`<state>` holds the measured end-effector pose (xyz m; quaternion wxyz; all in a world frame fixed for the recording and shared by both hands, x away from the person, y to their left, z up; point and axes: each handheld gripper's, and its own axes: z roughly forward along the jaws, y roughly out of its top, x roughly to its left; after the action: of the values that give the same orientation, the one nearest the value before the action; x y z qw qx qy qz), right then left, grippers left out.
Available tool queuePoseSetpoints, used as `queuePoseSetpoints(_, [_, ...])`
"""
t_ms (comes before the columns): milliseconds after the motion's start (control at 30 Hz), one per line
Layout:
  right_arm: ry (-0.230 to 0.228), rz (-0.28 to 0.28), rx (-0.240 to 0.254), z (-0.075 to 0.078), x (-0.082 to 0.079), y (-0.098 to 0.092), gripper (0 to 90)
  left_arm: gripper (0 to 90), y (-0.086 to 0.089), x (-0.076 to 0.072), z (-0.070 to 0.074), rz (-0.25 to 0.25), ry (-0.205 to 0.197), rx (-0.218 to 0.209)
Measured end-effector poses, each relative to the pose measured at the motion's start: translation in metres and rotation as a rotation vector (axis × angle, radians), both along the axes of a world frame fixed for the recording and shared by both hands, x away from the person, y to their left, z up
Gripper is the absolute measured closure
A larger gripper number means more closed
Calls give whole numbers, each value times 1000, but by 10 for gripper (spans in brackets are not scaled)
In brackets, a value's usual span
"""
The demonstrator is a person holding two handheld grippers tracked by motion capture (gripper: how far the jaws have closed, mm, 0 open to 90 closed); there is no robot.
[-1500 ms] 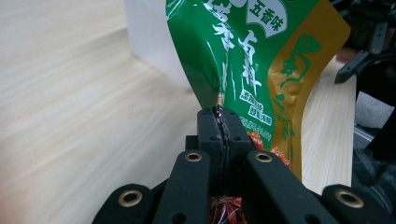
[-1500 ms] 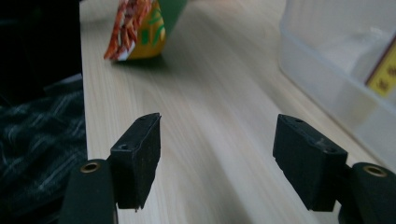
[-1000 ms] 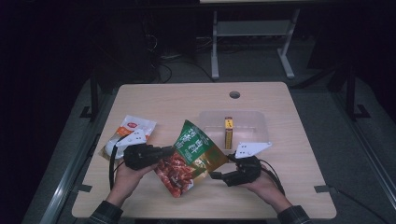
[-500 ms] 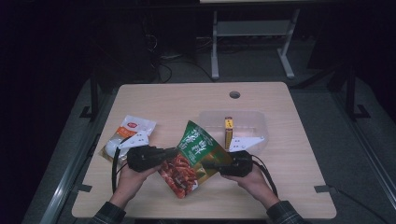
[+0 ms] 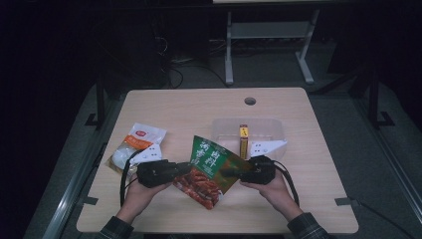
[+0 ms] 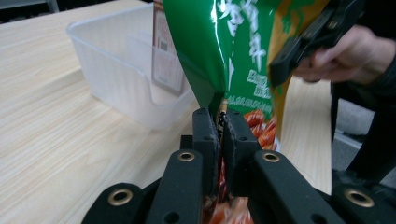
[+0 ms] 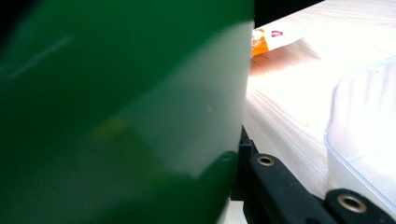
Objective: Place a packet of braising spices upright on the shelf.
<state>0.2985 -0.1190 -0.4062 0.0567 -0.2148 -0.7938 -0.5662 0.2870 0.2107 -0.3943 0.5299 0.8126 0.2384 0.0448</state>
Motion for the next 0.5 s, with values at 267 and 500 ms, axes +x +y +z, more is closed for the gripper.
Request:
queuePoseSetpoints(267, [-33,10,-3,12,-2,-8,895,548,8,5,-5,29,13,31])
queuePoseSetpoints(500, [-46,7,-31,20,-5,-15,895,365,15,3,-8,42,-18,87])
